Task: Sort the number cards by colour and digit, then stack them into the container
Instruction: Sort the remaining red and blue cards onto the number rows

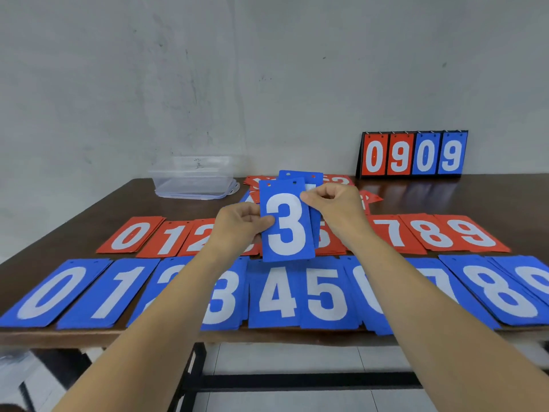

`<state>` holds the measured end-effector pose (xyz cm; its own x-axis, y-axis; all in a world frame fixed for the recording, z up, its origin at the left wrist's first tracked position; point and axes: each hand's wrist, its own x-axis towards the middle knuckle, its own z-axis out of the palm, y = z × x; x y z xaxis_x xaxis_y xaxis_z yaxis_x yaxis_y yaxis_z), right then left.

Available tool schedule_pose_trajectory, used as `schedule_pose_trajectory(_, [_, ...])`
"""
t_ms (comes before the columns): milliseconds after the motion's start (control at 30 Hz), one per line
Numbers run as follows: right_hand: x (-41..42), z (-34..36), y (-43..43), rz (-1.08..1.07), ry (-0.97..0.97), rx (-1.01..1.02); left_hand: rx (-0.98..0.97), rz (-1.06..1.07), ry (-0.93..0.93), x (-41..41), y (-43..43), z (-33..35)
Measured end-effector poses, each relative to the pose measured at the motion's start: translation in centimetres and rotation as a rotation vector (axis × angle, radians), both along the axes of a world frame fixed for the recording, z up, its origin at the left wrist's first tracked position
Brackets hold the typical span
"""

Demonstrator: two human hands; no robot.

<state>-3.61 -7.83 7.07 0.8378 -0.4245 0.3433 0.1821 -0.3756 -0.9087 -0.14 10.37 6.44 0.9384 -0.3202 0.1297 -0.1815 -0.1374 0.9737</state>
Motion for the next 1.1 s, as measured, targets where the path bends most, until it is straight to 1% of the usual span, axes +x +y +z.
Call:
schedule_pose_trajectory(133, [-1.2,-0.6,1.0,-0.004,0.019,-0.027,-0.037,0.035,0.05,-0.5,3.2,0.0])
schedule_pose_trajectory(233, [-2.6,-0.9,1.4,-0.004,0.058,-0.005,-0.028,0.068,0.085,-0.9,5.8,-0.4])
schedule_pose_trajectory(400, [-5.3,-2.0,1.1,-0.072,0.066,0.029,0.087,0.167,0.104,-1.7,9.6,-1.9])
schedule_pose_trajectory(567, [-7.8,-3.4,1.3,-0.115,0.045,0.095,0.232,0.236,0.1,-2.6,10.8,-3.1])
schedule_pose_trajectory(667, [-8.4,-4.3,1.3,-0.156,0.045,0.095,0.387,0.26,0.039,-2.6,10.7,-4.0])
schedule_pose_trajectory(767, [-8.7,-5.0,1.0,-0.176,0.045,0.077,0.597,0.289,-0.059,-2.8,10.3,-4.5])
schedule_pose_trajectory(967, [-9.4,-5.2,-0.1,-0.207,0.037,0.068,0.744,0.335,-0.228,-3.1,9.2,-5.9])
schedule_pose_trajectory(1100, [-9.9,-5.1,-0.9,-0.237,0.054,0.062,0.822,0.366,-0.28,-2.9,8.6,-6.2])
